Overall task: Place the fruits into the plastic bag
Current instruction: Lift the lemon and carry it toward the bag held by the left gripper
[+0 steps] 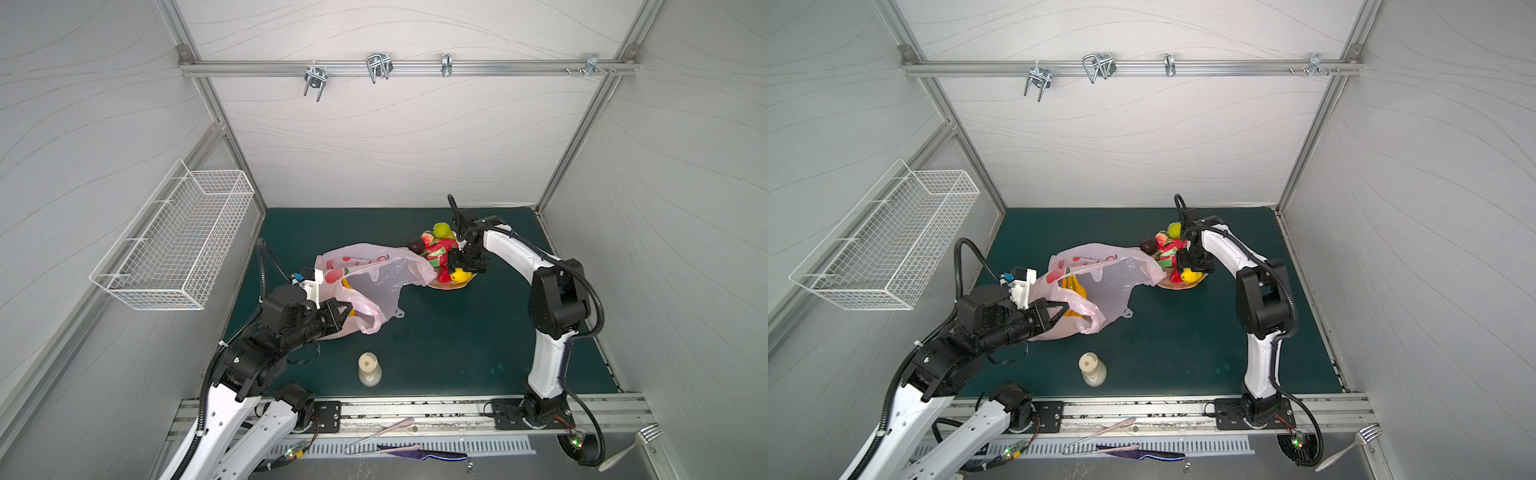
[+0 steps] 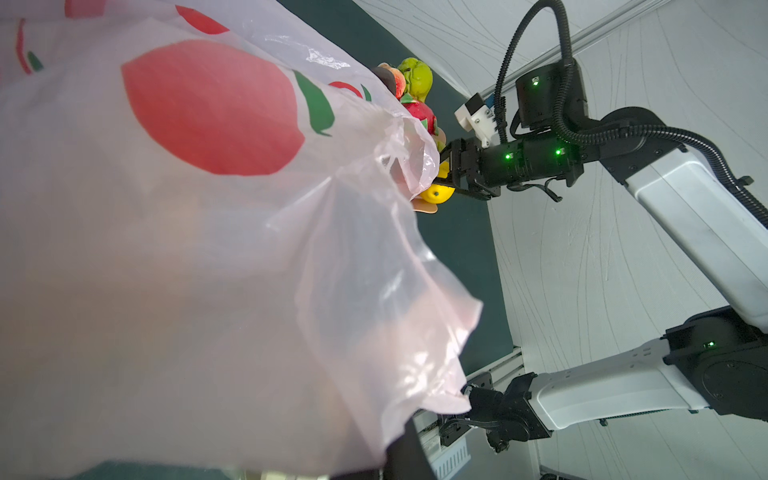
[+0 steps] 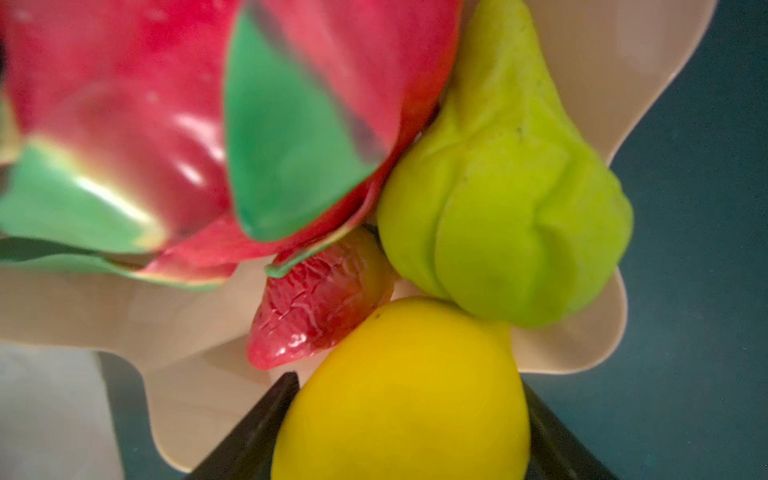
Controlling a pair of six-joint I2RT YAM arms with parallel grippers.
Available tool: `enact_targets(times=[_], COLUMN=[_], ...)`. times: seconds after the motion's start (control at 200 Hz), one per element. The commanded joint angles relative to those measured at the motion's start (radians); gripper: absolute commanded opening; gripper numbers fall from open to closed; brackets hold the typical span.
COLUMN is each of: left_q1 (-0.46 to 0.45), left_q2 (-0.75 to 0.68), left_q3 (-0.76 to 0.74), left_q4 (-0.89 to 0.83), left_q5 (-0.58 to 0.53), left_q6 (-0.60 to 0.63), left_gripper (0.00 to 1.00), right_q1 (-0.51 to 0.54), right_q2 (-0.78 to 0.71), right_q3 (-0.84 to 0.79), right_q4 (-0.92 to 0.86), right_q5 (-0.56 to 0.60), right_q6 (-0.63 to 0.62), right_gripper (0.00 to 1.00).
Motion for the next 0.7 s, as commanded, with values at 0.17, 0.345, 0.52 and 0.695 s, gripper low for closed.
enact_targets(times=[0.17, 0.345, 0.52, 0.695], left_q1=[0.000, -0.001, -0.001, -0.001], left_q2=[-0.003, 0.000, 0.010, 0.012], left_q3=[0.027, 0.029, 0.034, 0.035], left_q4=[0.052, 0.055, 0.059, 0.072], left_q5=[0.016, 0.021, 0.025, 0.033], left_q6=[0.016, 0.019, 0.018, 0.019], left_gripper=[0.00, 0.00, 0.00, 0.00], right_q1=[-0.009, -0.023, -0.013, 0.168], right_q2=[-0.191, -0.272, -0.326, -0.425], right_q3=[0.097, 0.061, -0.018, -0.135], right_q4=[-0.040, 0.009, 0.093, 0.246], right_q5=[-0.089, -0.198, -0.315, -0.382], right_q6=[0.011, 0.038, 0.025, -0.109], right_gripper=[0.61, 0.58, 0.56, 0.56])
